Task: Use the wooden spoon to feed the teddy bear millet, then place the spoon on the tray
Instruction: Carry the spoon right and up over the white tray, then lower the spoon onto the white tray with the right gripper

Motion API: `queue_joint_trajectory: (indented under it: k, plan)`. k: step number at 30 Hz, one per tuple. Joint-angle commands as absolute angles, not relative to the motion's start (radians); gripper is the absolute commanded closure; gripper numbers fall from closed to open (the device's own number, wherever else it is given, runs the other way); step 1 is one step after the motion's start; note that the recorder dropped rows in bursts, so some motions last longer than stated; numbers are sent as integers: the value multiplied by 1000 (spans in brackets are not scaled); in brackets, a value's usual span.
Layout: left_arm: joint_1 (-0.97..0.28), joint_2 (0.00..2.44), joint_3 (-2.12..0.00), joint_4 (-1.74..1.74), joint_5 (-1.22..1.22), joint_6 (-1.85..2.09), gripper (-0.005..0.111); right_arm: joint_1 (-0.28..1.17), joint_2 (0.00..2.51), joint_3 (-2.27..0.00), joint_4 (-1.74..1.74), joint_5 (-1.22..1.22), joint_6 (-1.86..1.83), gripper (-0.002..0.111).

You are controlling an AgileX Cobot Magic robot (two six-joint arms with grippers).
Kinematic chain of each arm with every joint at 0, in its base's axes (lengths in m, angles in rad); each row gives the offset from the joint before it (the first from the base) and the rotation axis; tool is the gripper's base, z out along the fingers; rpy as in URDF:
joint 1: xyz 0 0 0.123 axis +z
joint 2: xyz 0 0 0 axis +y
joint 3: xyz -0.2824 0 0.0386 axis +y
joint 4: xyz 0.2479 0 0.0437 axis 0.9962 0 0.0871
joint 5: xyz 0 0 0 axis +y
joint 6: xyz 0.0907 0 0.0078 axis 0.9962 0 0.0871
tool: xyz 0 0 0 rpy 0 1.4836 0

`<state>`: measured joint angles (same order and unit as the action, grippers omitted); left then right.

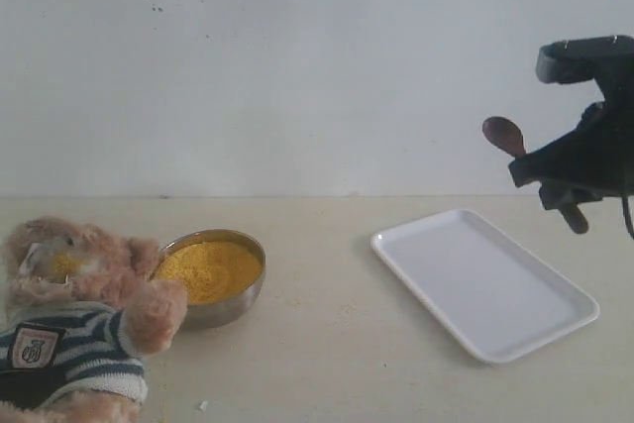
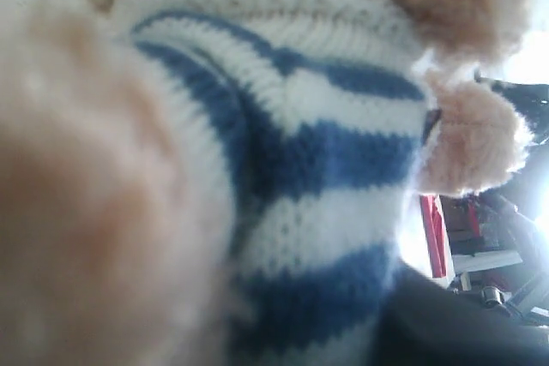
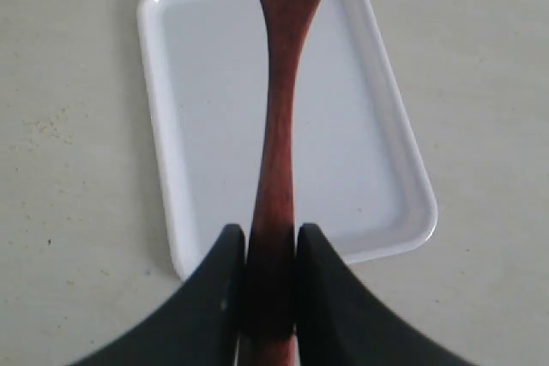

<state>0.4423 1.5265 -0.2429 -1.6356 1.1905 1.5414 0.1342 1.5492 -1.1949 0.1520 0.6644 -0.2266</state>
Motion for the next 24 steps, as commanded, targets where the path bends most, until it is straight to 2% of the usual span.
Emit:
queue_joint_trajectory:
  k: [1,8,18,20,24]
  plan:
    - [445,1515,-239,-1633,1221,1562,103,128,1549,-1082,160,540,-250,108]
    - [445,1515,-239,-1694,1221,1562,103,128,1549,-979,158,373,-268,108]
    - [445,1515,-243,-1744,1221,1639,103,128,1549,-957,158,257,-274,108]
    - [445,1515,-243,-1744,1221,1604,103,128,1556,-957,158,257,-276,108]
    - [445,1515,-243,-1737,1206,1547,103,132,1679,-1047,175,433,-279,108]
